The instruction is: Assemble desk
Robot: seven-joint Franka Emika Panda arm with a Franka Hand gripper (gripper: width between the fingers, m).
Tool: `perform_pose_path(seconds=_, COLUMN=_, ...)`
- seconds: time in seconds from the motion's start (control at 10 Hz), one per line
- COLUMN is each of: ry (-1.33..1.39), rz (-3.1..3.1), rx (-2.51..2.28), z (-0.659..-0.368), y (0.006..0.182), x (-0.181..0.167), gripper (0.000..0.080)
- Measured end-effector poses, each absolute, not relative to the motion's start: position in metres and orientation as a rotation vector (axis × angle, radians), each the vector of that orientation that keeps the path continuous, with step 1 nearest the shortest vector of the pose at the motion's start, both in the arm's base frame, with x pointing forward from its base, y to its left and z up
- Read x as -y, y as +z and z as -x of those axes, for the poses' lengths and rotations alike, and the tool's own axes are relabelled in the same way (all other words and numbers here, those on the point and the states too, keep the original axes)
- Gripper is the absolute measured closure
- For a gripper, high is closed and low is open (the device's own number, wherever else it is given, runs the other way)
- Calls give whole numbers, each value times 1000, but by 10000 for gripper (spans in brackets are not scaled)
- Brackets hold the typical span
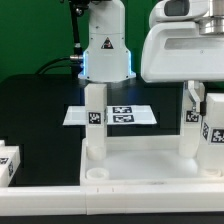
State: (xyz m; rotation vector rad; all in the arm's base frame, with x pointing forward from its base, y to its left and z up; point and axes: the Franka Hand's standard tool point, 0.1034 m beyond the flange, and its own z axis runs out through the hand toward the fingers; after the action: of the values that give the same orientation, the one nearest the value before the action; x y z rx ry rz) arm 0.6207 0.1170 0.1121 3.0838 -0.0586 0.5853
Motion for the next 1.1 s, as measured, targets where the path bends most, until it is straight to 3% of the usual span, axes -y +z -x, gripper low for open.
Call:
perform_pose_path(seconds=0.2, ry=605, rz=-3081, rx=56, z=-620, y=112, x=-117, gripper=515)
perform_pose_path(seconds=0.3, ry=605, rz=-3081, rx=55, z=-620, y=112, x=-117, gripper=462)
perform_pose_path(seconds=0.4, ry=603, rz=-3081, rx=54, z=-620, y=112, x=-117, gripper=328)
perform_pose_path(seconds=0.5, ry=566, rz=-3086, rx=61, z=-620, y=113, x=-116, gripper=328)
perform_pose_path(seconds=0.6, ry=539, rz=-3091, rx=76, z=-626, y=117, x=-115, gripper=185)
perform_pose_path(seconds=1.1, ry=210, rz=-3105, rx=148, z=-642, y=125, x=-115, gripper=151)
